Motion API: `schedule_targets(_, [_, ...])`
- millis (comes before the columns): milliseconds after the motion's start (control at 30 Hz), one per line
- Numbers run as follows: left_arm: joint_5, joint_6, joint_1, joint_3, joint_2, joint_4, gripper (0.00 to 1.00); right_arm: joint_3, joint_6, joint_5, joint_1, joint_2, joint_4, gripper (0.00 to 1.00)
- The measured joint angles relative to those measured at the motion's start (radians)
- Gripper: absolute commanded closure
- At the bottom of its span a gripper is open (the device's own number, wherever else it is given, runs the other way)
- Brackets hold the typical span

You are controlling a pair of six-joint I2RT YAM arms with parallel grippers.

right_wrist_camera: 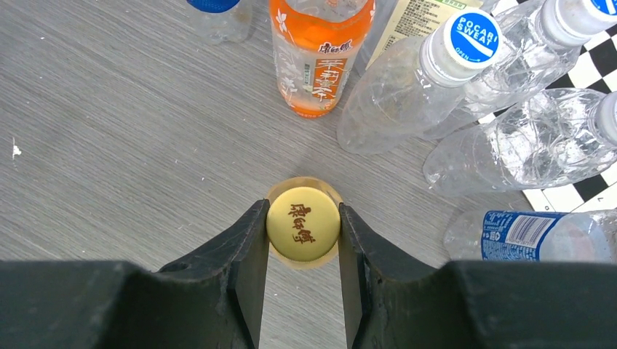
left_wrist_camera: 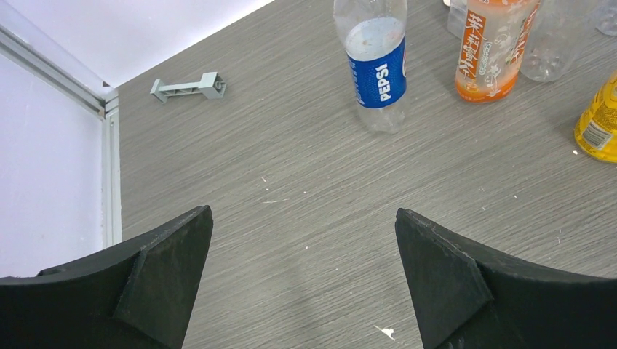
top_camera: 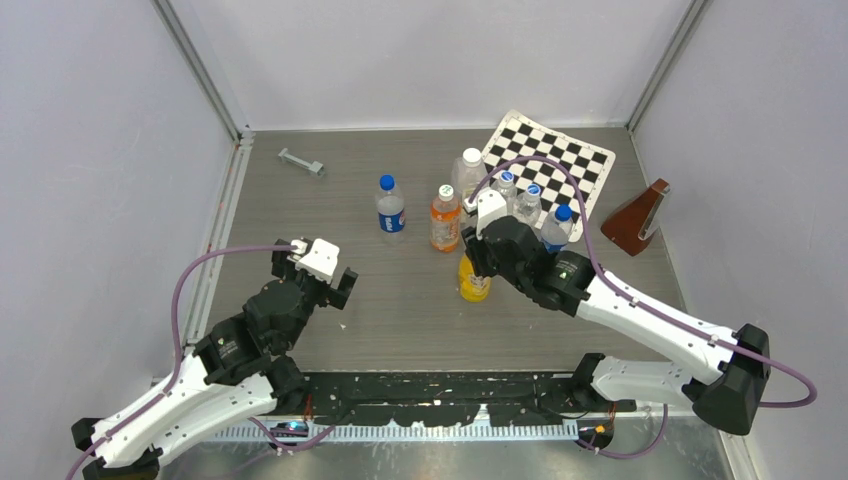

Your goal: Screw on the bottle caps

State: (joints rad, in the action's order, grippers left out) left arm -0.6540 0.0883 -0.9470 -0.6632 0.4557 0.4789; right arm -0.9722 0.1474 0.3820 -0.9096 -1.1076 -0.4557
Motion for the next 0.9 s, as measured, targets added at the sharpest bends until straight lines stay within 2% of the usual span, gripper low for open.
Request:
schedule_targets(100, [0.0, 0.0, 0.0, 0.0, 0.0, 0.0, 0.0, 0.008, 0.011, 0.002, -0.003, 0.01, 0.003, 0.53])
schedule_targets(267, [0.0, 0.0, 0.0, 0.0, -0.009, 0.0, 0.0, 0.019, 0.025, 0.002, -0.006, 0.028, 0.002, 0.42])
schedule_targets(333, [0.0, 0.0, 0.0, 0.0, -0.017, -0.002, 0.0, 0.022, 0.034, 0.003, -0.006, 0.043, 0.002, 0.33])
schedule_targets(367, [0.001, 0.0, 0.0, 0.0, -0.022, -0.003, 0.0, 0.023, 0.039, 0.003, -0.006, 0.052, 0.002, 0.24])
schedule_targets(433, [0.001, -0.001, 0.0, 0.0, -0.032, -0.003, 0.0, 0.024, 0.05, 0.009, -0.006, 0.078, 0.001, 0.11])
schedule_targets(533, [0.007, -0.002, 0.0, 0.0, -0.055, -0.005, 0.0, 0.028, 0.066, 0.02, -0.006, 0.139, 0.002, 0.02])
schedule_targets(767, [0.047, -0.03, 0.0, -0.006, -0.162, -0.002, 0.0, 0.085, 0.078, 0.063, -0.008, 0.405, 0.023, 0.0])
schedule_targets(900, [0.068, -0.05, 0.0, -0.024, -0.265, 0.007, 0.0, 0.192, 0.057, 0.088, -0.008, 0.634, 0.074, 0.0])
